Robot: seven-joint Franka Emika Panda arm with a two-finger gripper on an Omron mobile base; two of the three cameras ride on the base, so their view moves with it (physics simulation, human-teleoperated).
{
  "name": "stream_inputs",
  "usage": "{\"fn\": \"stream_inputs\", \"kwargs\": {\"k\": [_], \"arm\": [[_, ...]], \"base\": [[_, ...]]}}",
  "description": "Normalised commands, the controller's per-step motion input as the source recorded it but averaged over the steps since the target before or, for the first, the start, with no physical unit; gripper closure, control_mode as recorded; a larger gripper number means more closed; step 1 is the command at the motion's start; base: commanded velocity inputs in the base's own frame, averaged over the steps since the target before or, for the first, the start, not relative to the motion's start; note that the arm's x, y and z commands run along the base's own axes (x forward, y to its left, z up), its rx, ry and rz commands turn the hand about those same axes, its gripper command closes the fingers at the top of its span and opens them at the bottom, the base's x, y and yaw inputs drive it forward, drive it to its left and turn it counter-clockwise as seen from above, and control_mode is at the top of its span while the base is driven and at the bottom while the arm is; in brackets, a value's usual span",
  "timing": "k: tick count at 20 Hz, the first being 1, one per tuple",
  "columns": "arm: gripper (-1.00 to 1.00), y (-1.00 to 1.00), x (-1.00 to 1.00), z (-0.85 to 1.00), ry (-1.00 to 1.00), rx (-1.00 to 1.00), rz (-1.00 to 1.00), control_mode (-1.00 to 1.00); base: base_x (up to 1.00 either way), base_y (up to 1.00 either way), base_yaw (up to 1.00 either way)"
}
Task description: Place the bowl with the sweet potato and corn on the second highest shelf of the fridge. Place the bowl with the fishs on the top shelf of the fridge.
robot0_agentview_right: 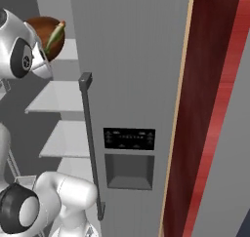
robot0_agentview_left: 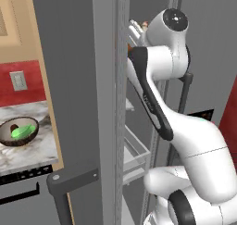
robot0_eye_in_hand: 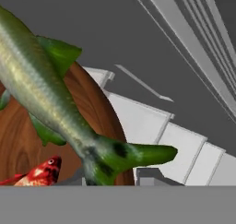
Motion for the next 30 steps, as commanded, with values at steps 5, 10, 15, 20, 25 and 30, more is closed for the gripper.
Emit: {"fn": "stream_inputs", "kwargs": {"k": [5, 10, 15, 20, 25, 30], "arm": [[1.0, 0.23, 0.7, -0.02, 0.03, 0.0, -0.05, -1.0], [1.0, 0.29, 0.76, -0.12, 0.08, 0.0, -0.03, -1.0], [1.0, 0.24, 0.84, -0.19, 0.14, 0.0, 0.0, -1.0], [1.0, 0.06, 1.0, -0.02, 0.02, 0.0, -0.04, -1.0], [1.0, 0.0, 0.93, 0.0, 0.0, 0.0, -0.06, -1.0], [-1.0, 0.0, -0.03, 0.0, 0.0, 0.0, -0.01, -1.0]], "base": [[0.0, 0.0, 0.0], [0.0, 0.0, 0.0], [0.0, 0.0, 0.0], [0.0, 0.0, 0.0], [0.0, 0.0, 0.0], [0.0, 0.0, 0.0]]}}
